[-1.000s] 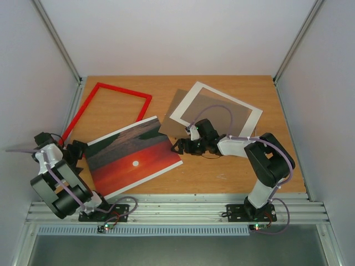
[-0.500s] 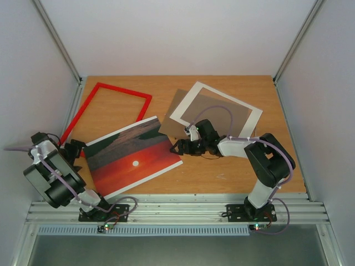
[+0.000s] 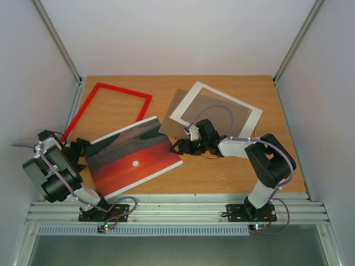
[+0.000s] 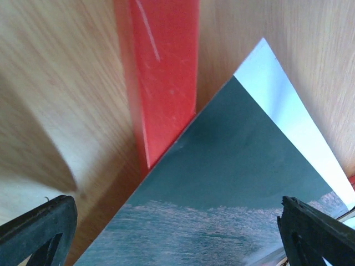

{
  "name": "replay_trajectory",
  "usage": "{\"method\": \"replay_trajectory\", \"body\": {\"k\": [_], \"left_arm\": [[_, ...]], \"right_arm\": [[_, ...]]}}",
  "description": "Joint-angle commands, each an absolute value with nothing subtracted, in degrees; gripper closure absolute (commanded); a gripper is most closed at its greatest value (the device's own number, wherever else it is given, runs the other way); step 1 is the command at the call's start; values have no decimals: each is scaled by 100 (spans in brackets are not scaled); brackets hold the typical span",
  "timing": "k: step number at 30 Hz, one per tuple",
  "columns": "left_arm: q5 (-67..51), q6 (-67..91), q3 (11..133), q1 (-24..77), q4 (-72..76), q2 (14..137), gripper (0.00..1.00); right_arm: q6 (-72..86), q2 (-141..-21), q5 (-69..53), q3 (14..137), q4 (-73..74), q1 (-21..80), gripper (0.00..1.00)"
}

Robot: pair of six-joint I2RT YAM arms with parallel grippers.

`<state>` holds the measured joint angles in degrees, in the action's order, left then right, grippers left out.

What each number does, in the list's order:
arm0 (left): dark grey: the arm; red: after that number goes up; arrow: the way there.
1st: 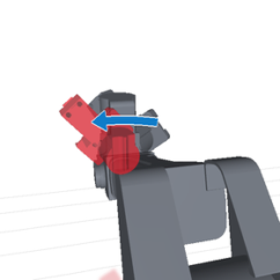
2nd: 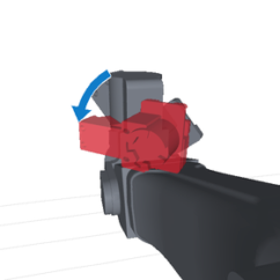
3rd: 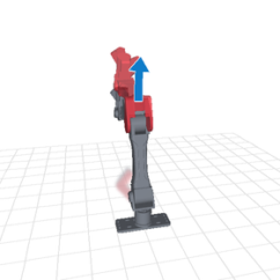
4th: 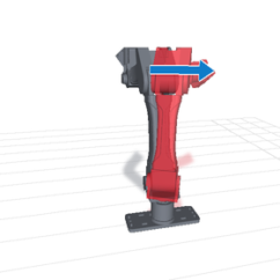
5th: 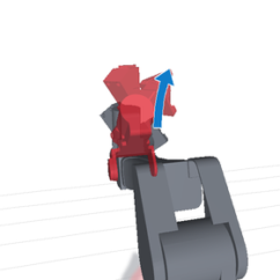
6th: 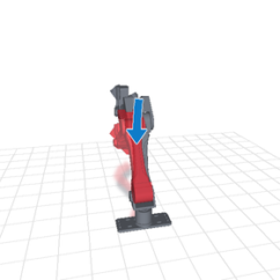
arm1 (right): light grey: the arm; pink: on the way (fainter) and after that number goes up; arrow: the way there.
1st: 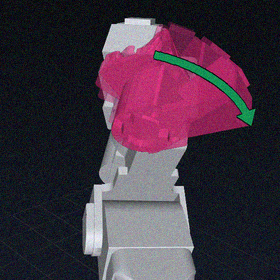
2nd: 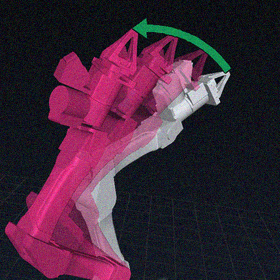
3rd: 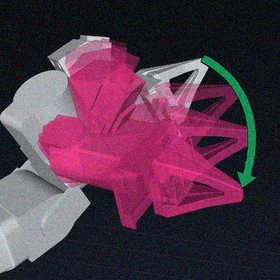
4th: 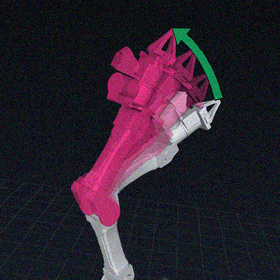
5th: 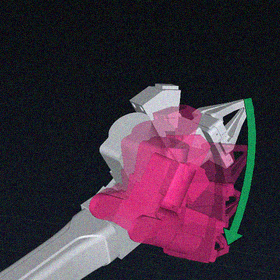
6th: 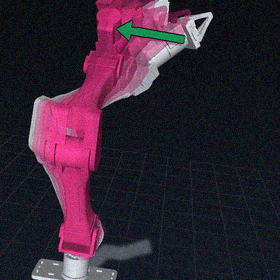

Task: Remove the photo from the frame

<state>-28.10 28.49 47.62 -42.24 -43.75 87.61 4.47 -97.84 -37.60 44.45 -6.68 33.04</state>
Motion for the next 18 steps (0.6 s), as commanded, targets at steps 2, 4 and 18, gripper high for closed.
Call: {"method": "replay_trajectory", "body": {"k": [2,4,18], "left_arm": [[-3026,2852,4703,-3983,-4135,8874,0],[-3022,2841,4731,-3815,-4143,8904,1],[-3229,2785,4814,-3314,-4128,8877,3]], "right_arm": [[466,-9563,-3868,4370,-800,3287,2],[466,-9543,-3867,4362,-800,3279,2],[447,-9540,-3867,4365,-789,3286,3]]}}
